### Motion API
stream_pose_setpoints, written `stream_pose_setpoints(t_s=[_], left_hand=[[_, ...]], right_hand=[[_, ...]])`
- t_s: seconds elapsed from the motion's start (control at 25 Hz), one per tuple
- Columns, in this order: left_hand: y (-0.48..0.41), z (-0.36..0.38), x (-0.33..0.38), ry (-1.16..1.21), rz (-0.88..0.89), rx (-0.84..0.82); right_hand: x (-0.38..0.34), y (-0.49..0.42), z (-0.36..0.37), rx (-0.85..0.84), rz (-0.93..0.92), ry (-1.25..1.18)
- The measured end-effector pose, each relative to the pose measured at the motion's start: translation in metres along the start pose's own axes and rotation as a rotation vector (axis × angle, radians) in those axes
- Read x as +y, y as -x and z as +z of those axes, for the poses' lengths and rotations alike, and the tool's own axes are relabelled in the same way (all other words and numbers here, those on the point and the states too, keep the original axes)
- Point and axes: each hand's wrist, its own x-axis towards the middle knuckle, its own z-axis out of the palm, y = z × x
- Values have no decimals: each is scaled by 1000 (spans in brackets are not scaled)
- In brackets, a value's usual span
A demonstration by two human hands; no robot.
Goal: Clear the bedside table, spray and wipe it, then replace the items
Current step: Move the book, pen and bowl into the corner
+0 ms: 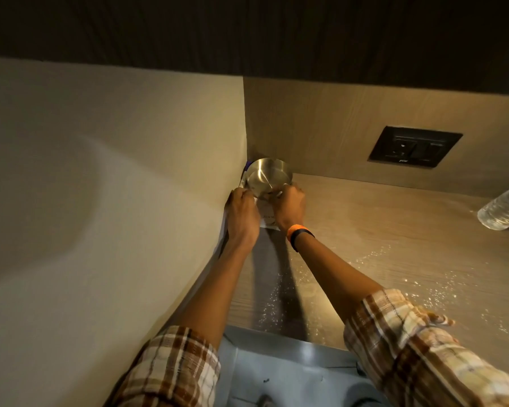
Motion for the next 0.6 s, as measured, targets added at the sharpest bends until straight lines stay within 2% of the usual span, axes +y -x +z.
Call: stream_pose_setpoints(t_s=[0.12, 0.24, 0.36, 0.44, 0.6], left_hand=[[15, 1, 1, 56, 44, 32], [31, 13, 11, -181, 304, 79], [47, 39, 49, -191, 362, -110], [56, 65, 82, -193, 369, -221], [78, 112, 161, -223, 399, -334]], right_hand=[[12, 3, -9, -26, -46, -33], [54, 13, -38, -45, -170, 198], [120, 24, -90, 7, -194, 415], [164, 32, -127, 8, -163, 468], [235, 44, -195, 69, -26, 497]])
